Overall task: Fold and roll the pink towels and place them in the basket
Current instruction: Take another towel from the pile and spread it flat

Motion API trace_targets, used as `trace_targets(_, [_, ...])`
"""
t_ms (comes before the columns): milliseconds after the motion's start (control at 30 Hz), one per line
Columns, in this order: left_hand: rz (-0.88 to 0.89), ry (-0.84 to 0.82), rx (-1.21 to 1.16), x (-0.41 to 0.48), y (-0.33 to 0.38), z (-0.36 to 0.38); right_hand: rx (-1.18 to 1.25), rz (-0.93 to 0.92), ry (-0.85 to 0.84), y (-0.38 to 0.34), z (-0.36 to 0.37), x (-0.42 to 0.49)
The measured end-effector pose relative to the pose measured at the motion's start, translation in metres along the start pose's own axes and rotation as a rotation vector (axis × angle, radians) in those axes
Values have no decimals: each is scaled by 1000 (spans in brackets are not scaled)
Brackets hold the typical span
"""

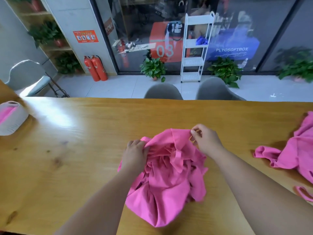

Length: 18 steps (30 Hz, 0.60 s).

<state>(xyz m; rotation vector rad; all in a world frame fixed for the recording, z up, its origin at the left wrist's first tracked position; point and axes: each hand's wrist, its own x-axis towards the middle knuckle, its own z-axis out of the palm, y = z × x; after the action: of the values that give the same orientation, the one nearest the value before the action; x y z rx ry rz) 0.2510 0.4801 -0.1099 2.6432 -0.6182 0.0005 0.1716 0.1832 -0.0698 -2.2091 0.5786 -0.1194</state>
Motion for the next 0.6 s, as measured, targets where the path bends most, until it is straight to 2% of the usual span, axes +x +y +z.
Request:
trace_targets(133, [-74,16,-48,39,-4,-39,58,-12,96,-37,-13,11])
trace_targets(233, [-118,12,42,43,-7,-48,46,-22,68,-42,2,3])
trace_targets(300, [-35,-20,137,32,-13,-40,-62,-15,-18,-35,20,-14])
trace_targets(367, [130,-68,233,14,-19,-28,-284,-40,-124,-23,39,-33])
trace_targets(467, [265,-115,246,-22,-15,-1,-560,-54,-324,-11,62,-56])
trace_targets(533, [287,-238,238,-49,-9,18,-649,-23,-434,-10,73,-71])
trace_targets(600, [317,-443,286,-65,-12,32,-640,26,-481,-11,82,-84])
